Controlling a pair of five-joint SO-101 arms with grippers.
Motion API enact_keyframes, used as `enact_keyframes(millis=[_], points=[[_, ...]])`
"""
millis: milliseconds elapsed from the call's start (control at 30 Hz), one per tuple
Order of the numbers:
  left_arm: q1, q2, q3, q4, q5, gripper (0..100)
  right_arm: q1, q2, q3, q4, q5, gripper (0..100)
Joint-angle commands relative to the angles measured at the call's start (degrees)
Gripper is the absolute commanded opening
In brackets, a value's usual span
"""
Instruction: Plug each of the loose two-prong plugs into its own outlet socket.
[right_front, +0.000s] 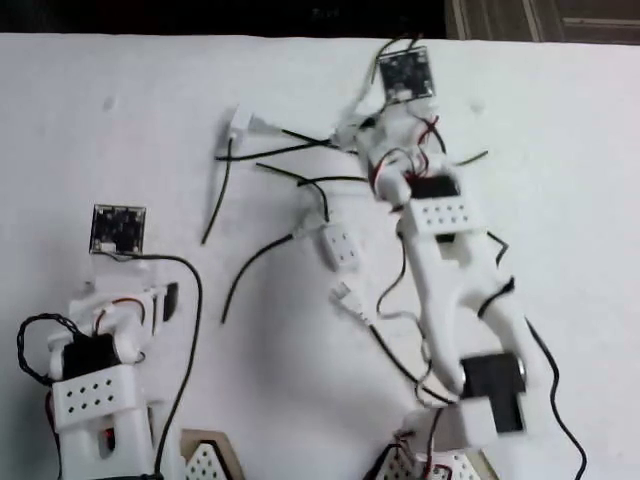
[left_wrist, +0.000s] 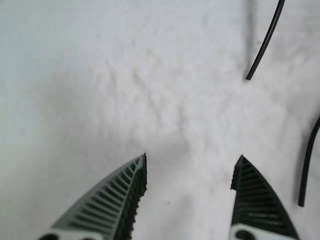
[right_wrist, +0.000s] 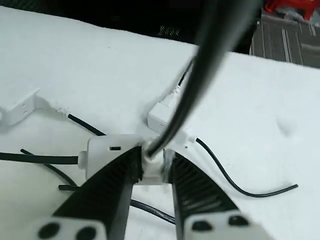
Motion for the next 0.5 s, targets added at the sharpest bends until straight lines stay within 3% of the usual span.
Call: enact_keyframes(millis=[0, 200, 300, 467], points=[[-0.31, -1.36, -1.32, -0.53, 0.44, 28, 0.48, 2.95, -5.45, -1.36, -2.11, 2.1], [-0.31, -1.36, -1.32, -0.53, 0.44, 28, -2.59, 5.41, -5.45, -0.57, -2.90, 6.7], [-0.31, -1.36, -1.32, -0.53, 0.44, 28, -3.38, 4.26, -5.89, 4.44, -2.90, 14.2], [-0.31, -1.36, -1.32, -0.53, 0.53, 28, -3.38, -5.49, -5.45, 15.60, -2.73, 14.9]])
